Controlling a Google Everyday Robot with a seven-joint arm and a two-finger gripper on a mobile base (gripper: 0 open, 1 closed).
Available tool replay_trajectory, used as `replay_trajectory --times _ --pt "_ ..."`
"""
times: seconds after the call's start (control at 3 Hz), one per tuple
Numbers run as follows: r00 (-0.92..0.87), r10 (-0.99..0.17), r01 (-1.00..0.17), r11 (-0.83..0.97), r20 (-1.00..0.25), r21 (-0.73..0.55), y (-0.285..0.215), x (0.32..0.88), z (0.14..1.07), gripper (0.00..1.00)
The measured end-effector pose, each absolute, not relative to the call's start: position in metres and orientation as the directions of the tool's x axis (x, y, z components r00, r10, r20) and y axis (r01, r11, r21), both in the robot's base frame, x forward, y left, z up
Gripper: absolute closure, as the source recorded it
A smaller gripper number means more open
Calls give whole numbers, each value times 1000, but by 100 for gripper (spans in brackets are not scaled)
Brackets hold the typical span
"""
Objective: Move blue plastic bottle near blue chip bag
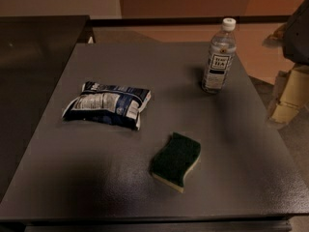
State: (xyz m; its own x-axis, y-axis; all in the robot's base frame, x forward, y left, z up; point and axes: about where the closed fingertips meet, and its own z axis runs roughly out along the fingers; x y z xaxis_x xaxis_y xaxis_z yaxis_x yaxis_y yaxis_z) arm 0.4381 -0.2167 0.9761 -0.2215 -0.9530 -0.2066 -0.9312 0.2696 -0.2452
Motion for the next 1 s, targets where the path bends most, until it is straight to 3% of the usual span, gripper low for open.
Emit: replay_trajectory --times 0.33,1.0 --pt "-225 -951 -928 275 -210 -252 -216 439 978 0" --pt "-294 -865 -882 409 -407 -233 -230 479 989 0"
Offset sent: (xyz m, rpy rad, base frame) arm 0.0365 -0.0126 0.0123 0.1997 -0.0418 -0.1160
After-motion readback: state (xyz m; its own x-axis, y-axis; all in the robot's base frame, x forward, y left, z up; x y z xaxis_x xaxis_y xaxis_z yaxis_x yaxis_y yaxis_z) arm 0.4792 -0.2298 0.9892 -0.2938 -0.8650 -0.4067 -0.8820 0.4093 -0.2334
